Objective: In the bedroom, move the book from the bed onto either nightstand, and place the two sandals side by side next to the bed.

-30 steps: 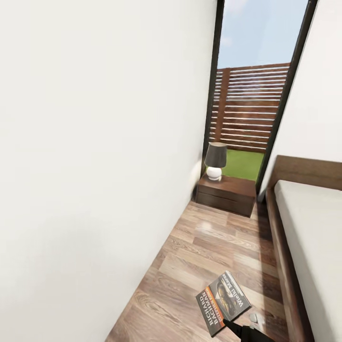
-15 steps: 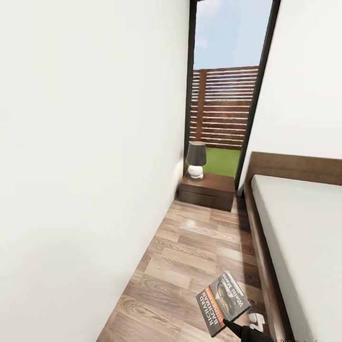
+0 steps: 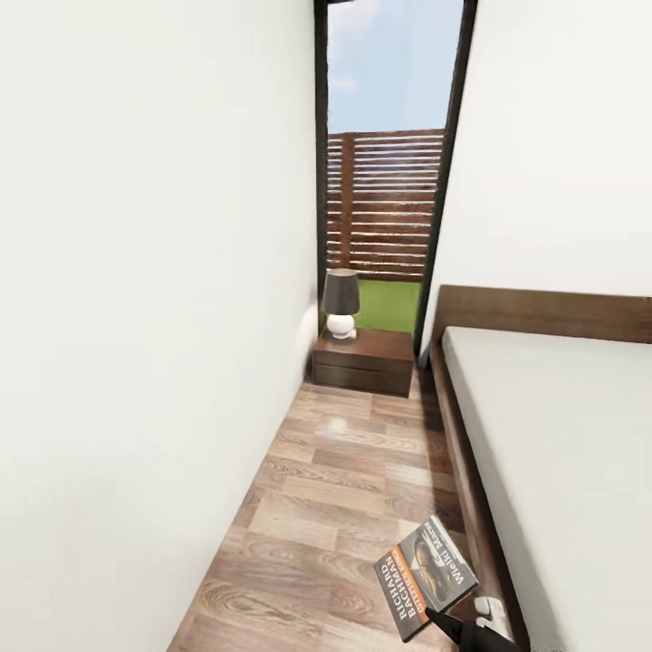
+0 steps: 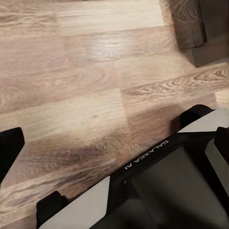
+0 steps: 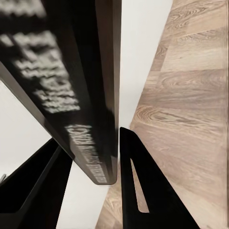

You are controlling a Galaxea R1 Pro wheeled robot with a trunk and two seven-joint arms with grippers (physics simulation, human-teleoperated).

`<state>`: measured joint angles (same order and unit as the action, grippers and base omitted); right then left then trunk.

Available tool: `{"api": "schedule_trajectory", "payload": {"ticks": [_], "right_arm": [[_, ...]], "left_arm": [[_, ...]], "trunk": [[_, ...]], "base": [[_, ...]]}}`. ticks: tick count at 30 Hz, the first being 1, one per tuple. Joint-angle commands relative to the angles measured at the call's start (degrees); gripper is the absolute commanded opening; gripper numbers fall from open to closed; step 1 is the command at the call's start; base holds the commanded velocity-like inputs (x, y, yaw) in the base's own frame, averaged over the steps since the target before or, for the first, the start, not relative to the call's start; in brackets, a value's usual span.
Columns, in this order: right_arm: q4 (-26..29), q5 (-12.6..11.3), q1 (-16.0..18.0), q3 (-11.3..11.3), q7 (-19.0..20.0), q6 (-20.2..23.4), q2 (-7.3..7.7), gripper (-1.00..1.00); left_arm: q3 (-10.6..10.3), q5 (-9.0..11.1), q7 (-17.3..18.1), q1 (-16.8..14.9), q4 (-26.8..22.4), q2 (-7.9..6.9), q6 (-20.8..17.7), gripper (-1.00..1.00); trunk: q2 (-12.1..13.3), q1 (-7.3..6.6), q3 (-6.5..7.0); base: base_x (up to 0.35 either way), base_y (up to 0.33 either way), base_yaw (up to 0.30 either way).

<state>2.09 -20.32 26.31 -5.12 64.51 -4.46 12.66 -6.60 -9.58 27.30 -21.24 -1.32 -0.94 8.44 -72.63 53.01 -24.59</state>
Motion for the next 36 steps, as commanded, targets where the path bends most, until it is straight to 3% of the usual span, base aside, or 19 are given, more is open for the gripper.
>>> {"api": "schedule_trajectory", "payload": {"ticks": [1, 18, 36], "right_arm": [[-0.07, 0.55, 0.06, -0.50, 0.06, -0.47, 0.00, -1.00], [-0.07, 0.55, 0.06, -0.50, 0.00, -0.47, 0.00, -1.00], [-0.07, 0.55, 0.06, -0.43, -0.34, -0.47, -0.11, -1.00]], "left_arm": [[-0.43, -0.26, -0.05, -0.03, 0.00, -0.04, 0.52, 1.00], [-0.43, -0.29, -0.05, -0.03, 0.00, -0.03, 0.52, 1.00], [-0.38, -0.27, -0.05, -0.03, 0.00, -0.11, 0.60, 1.00]], "trunk": [[-0.03, 0.01, -0.06], [-0.03, 0.01, -0.06], [-0.03, 0.01, -0.06]], "base": [[0.153, 0.000, -0.238], [0.292, 0.000, -0.232], [0.027, 0.000, -0.055]]}}
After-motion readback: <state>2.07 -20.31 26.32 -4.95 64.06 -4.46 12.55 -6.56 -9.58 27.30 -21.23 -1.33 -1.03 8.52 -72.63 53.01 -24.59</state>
